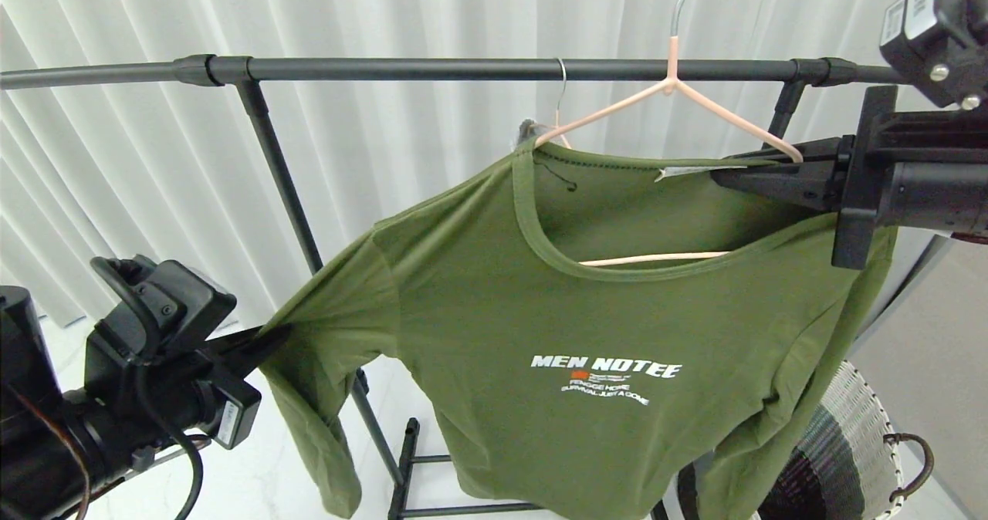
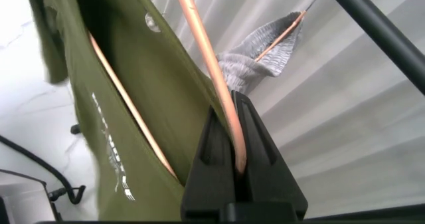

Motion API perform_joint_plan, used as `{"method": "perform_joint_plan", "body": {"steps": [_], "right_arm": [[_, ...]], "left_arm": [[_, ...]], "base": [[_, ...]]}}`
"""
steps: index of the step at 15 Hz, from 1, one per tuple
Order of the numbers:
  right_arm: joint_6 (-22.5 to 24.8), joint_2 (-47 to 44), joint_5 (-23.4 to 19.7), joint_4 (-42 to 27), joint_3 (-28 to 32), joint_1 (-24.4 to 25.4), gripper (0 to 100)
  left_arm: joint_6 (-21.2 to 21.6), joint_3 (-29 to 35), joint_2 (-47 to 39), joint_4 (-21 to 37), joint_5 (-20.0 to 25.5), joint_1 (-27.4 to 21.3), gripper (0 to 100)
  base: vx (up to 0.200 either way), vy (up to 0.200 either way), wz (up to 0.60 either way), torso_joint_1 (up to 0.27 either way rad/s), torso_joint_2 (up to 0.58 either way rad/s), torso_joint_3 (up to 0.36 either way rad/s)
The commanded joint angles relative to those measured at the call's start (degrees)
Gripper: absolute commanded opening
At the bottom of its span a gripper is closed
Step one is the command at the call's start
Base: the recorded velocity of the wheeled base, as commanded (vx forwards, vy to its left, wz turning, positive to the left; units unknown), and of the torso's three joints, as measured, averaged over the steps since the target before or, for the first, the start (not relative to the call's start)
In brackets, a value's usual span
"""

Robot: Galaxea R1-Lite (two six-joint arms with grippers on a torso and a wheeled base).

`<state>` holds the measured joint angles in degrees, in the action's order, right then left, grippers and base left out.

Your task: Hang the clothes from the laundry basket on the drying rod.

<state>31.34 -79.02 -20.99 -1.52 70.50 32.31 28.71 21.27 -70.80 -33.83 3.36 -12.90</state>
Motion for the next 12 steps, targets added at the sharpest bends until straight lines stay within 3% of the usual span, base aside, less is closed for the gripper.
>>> {"method": "perform_joint_plan", "body": {"steps": [1, 5, 7, 12], "right_arm": [[0.03, 0.01, 0.07, 0.03, -0.01, 0.04, 0], [-0.32, 0.27, 3.41, -0.32, -0.27, 0.04, 0], [-3.22, 2.2, 7.72, -3.66, -0.36, -0.22, 0], [-6.38, 11.87, 11.68, -14.74, -3.0, -5.15, 0]], "left_arm": [[0.03, 0.0, 0.49, -0.01, -0.02, 0.07, 100], [-0.23, -0.09, 2.16, -0.01, 0.33, 0.07, 100], [-0.67, -0.27, 3.92, -0.01, 0.33, 0.33, 100], [-0.14, -0.27, 3.65, -0.01, -0.11, 0.59, 100]], "base": [[0.0, 0.0, 0.0, 0.0, 0.0, 0.0], [0.0, 0.0, 0.0, 0.0, 0.0, 0.0], [0.0, 0.0, 0.0, 0.0, 0.0, 0.0], [0.0, 0.0, 0.0, 0.0, 0.0, 0.0]]}}
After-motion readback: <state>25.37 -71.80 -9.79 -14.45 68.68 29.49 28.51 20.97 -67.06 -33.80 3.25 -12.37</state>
